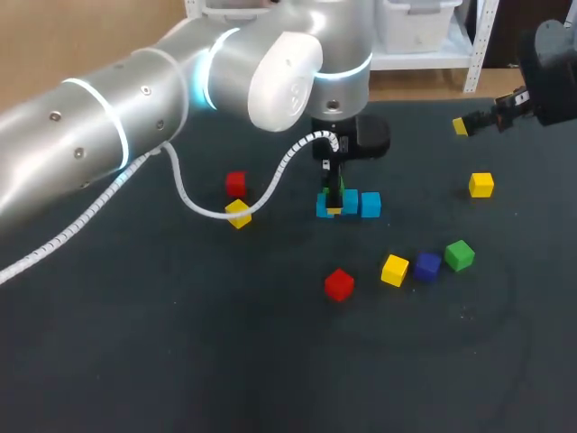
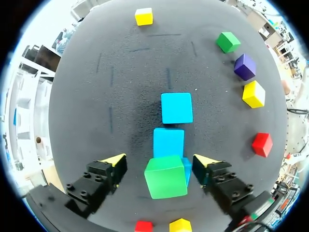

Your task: Place the blue cubes, place green cubes on the blue cubes, place the yellow cubes on the green cubes, then place the red cubes on the yellow cubes, and place purple cube on the red cubes.

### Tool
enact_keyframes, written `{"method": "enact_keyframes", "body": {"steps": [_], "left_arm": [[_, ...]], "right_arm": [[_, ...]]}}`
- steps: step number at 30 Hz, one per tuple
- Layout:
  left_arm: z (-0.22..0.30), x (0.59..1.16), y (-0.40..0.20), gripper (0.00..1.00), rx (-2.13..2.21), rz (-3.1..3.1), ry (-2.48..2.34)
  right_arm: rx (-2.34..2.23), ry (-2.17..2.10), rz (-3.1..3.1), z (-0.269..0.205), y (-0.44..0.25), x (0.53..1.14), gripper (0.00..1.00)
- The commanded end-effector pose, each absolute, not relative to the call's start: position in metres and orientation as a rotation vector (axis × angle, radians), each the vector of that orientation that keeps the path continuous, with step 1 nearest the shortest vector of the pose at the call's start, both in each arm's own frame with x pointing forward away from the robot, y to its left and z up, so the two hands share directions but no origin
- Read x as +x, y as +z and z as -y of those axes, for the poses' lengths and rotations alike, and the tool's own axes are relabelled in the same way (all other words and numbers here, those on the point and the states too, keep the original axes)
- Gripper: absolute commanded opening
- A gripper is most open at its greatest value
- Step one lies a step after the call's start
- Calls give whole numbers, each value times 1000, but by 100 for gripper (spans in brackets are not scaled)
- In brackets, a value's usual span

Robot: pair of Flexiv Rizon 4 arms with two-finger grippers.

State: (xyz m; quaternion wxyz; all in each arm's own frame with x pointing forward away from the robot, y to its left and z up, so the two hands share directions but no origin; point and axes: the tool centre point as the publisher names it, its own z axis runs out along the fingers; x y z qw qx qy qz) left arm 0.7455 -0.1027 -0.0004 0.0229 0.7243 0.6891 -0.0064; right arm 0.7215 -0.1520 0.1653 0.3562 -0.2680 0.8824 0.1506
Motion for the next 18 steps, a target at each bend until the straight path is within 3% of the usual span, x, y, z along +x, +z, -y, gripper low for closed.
{"method": "enact_keyframes", "body": {"steps": [1, 5, 10, 14, 18], "left_arm": [[105, 749, -1, 46, 2250, -2142, -18], [104, 749, -2, 33, 2250, -2143, -22], [104, 748, -3, 29, 2255, -2140, -26], [104, 747, -3, 29, 2262, -2132, -30], [103, 745, -3, 36, 2272, -2126, -31]], "right_arm": [[-687, 380, -2278, 151, 165, 720, 100], [-687, 380, -2278, 151, 165, 720, 100], [-687, 380, -2278, 151, 165, 720, 100], [-687, 380, -2278, 151, 165, 720, 100], [-687, 380, -2278, 151, 165, 720, 100]]}}
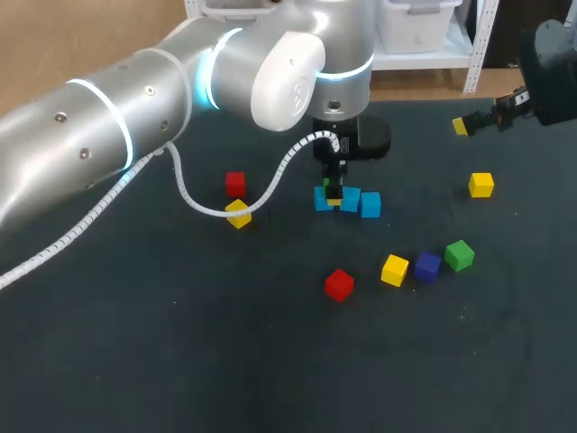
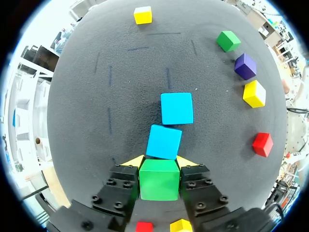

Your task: Place the blue cubes, place green cubes on the blue cubes, place the yellow cubes on the green cubes, then place the red cubes on the yellow cubes, and place purple cube on the red cubes.

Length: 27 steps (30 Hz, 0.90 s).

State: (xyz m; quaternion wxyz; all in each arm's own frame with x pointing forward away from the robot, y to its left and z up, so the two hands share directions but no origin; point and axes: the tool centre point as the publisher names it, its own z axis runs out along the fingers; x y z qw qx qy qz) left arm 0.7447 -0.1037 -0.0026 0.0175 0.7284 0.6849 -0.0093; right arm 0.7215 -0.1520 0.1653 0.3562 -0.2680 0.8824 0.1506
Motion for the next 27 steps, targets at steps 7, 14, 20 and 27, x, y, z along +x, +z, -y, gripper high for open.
{"method": "enact_keyframes", "body": {"steps": [7, 14, 20, 27], "left_arm": [[101, 739, -3, 100, 2284, -2113, -55], [90, 732, 18, 100, 2227, -2098, -43], [88, 721, 55, 100, 2153, -2047, 41], [80, 713, 77, 100, 2100, -2028, 75]], "right_arm": [[-687, 380, -2278, 151, 165, 720, 100], [-687, 380, -2278, 151, 165, 720, 100], [-687, 380, -2278, 151, 165, 720, 100], [-687, 380, -2278, 151, 165, 720, 100]]}}
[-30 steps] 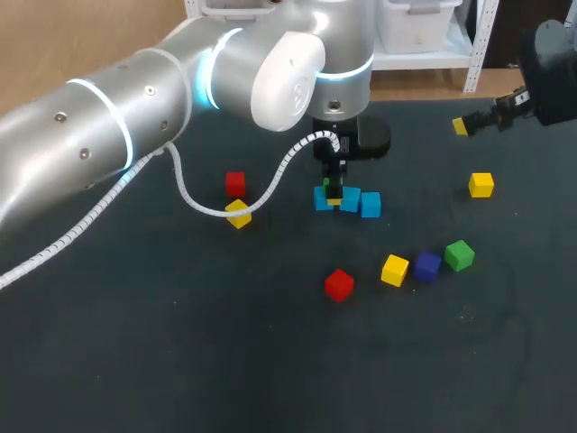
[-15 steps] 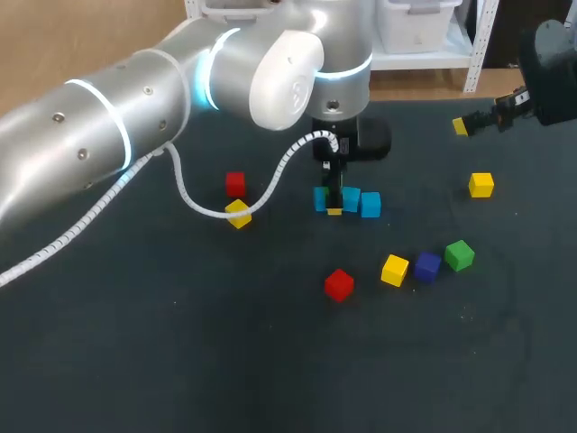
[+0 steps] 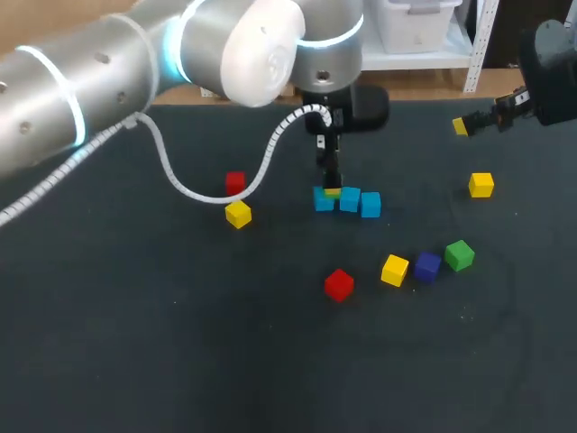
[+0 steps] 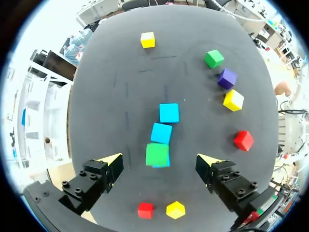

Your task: Place the blue cubes, place green cubes on the blue cubes, place the yellow cubes on the green cubes, then place the red cubes on the yellow cubes, and place purple cube on the red cubes.

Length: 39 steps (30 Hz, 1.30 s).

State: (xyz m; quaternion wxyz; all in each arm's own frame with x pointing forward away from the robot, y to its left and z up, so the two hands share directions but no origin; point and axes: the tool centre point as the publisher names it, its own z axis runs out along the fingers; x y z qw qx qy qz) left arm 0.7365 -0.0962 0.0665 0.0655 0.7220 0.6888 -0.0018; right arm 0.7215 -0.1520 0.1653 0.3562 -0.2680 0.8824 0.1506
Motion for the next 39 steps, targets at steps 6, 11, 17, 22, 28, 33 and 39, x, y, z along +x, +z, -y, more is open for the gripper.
{"method": "enact_keyframes", "body": {"steps": [6, 11, 17, 22, 28, 33, 39], "left_arm": [[59, 703, 88, 100, 2071, -2053, 123], [44, 691, 90, 100, 2069, -2061, 136], [18, 678, 100, 100, 1978, -2090, 144], [2, 670, 105, 100, 1923, -2098, 176], [-12, 662, 108, 100, 1865, -2109, 186], [-20, 661, 106, 100, 1858, -2126, 205], [-23, 657, 100, 100, 1832, -2141, 184]], "right_arm": [[-687, 380, -2278, 151, 165, 720, 100], [-687, 380, -2278, 151, 165, 720, 100], [-687, 380, -2278, 151, 165, 720, 100], [-687, 380, -2278, 151, 165, 720, 100], [-687, 380, -2278, 151, 165, 720, 100], [-687, 380, -2278, 151, 165, 720, 100], [-687, 380, -2278, 151, 165, 720, 100]]}}
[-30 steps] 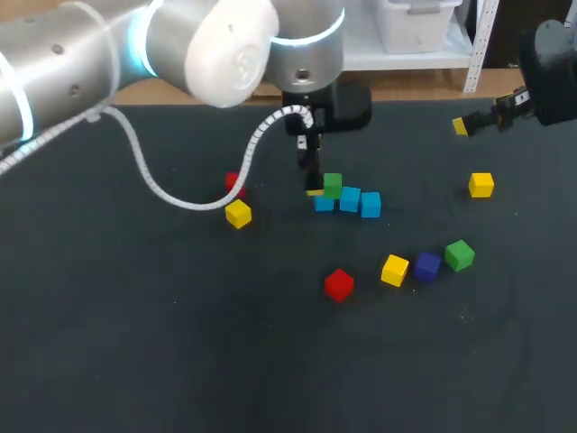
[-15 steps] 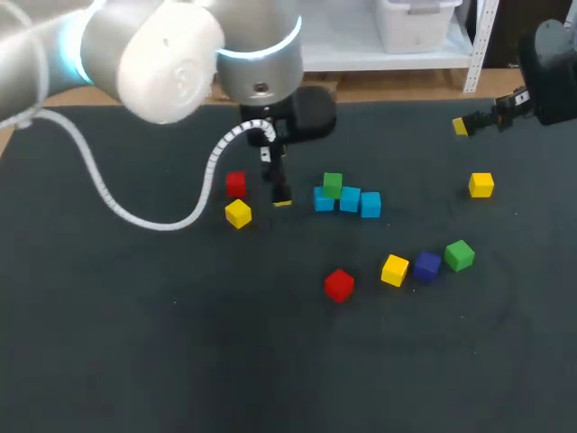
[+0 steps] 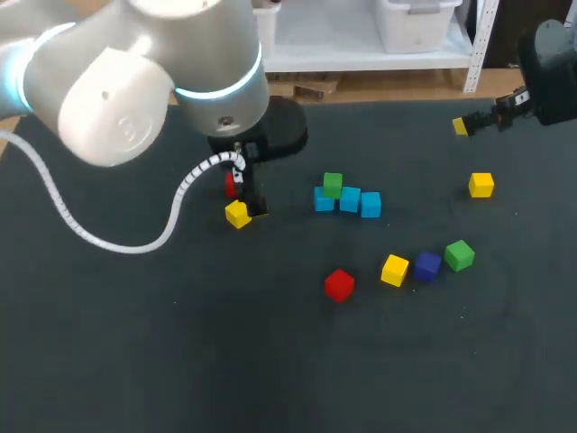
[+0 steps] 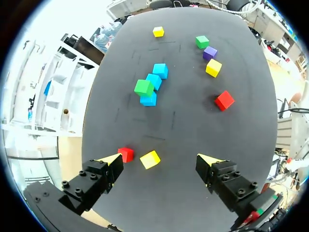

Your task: Place the blue cubes, place green cubes on the blue cubes, place the yellow cubes on the green cubes, then place the red cubes on the yellow cubes, and place purple cube on the red cubes.

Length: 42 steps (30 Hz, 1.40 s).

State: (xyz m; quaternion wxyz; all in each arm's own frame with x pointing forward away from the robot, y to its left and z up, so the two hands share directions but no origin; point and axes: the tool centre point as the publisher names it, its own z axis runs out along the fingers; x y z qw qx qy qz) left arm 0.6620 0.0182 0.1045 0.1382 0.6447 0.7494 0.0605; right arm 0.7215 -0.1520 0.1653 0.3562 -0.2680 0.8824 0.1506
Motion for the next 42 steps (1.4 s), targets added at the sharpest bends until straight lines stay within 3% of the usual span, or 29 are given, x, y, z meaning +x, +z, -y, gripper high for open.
{"method": "enact_keyframes", "body": {"steps": [1, 30, 42], "left_arm": [[-23, 657, 98, 100, 1830, -2142, 183], [-12, 653, 96, 100, 1867, -2122, 169], [24, 688, 89, 100, 2072, -2115, 178]], "right_arm": [[-687, 380, -2278, 151, 165, 720, 100], [-687, 380, -2278, 151, 165, 720, 100], [-687, 380, -2278, 151, 165, 720, 100]]}}
